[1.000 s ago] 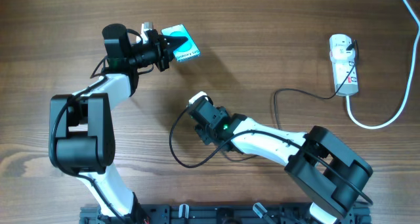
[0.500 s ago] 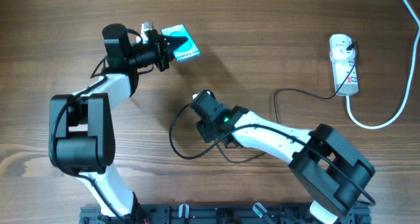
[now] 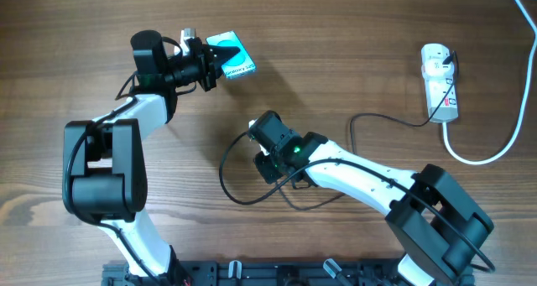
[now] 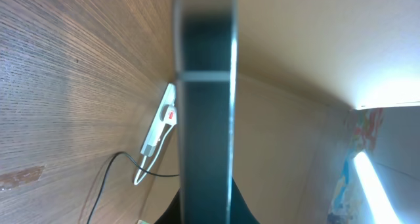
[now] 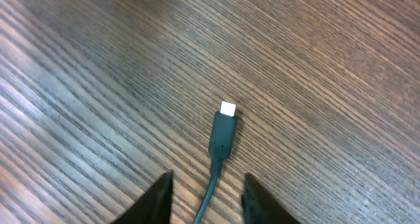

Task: Plug charger to phone and switch on socket
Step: 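Align the right gripper over the USB-C plug and descend, then close the right gripper on the USB-C plug's cable end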

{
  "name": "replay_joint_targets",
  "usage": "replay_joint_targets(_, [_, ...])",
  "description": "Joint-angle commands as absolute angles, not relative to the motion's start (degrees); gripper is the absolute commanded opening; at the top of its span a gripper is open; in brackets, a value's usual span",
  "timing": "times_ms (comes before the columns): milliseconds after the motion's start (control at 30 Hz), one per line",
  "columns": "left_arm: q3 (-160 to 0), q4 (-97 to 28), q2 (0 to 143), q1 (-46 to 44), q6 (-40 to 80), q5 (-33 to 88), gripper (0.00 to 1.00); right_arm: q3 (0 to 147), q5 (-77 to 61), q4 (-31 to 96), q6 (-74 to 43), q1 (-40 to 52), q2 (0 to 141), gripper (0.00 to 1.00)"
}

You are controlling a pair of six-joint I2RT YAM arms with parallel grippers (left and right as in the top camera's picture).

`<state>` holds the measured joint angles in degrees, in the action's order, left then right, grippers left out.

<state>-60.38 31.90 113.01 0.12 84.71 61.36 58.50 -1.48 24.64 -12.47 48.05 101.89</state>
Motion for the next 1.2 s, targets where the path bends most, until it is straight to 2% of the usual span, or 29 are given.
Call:
replay_joint_targets(0, [-61.8, 32.5, 113.2, 0.3, 84.4, 61.9, 0.04, 58.1, -0.4, 24.4, -10.4, 48.0, 101.8, 0.40])
replay_joint_targets(100, [-61.8, 32.5, 113.2, 0.3, 84.4, 61.9, 0.04, 58.1, -0.4, 23.7, -9.3, 48.0, 102.9, 0.50])
replay_joint_targets(367, [-61.8, 32.5, 113.2, 0.3, 84.4, 61.8, 0.04, 58.1, 0.5, 22.5, -8.0, 48.0, 105.4, 1.00])
replay_joint_targets(600, [-61.8, 32.5, 113.2, 0.3, 84.4, 61.6, 0.04, 58.1, 3.0, 22.3, -7.4, 48.6, 107.2, 1.00])
replay_joint_targets(667, [-61.8, 32.5, 113.2, 0.3, 84.4, 61.5, 0.04, 58.1, 4.4, 22.3, -7.0, 49.1, 107.6, 0.97])
replay_joint_targets(733, [-61.8, 32.5, 113.2, 0.3, 84.4, 61.5, 0.04, 58.1, 5.7, 22.4, -6.0, 50.0, 108.4, 0.90])
replay_joint_targets(933, [-61.8, 32.5, 113.2, 0.3, 84.4, 61.5, 0.04, 58.1, 7.1, 22.7, -6.8, 50.7, 111.9, 0.55])
replay_joint_targets(1033, [-61.8, 32.5, 113.2, 0.3, 84.4, 61.5, 0.04, 58.1, 7.0, 23.1, -7.3, 50.7, 112.9, 0.41])
replay_joint_targets(1100, [-61.8, 32.5, 113.2, 0.3, 84.4, 61.5, 0.04, 58.1, 6.9, 23.2, -7.6, 50.7, 113.4, 0.34])
replay_joint_targets(1167, [-61.8, 32.5, 113.2, 0.3, 84.4, 61.5, 0.04, 58.1, 6.9, 23.7, -7.8, 50.7, 113.8, 0.34])
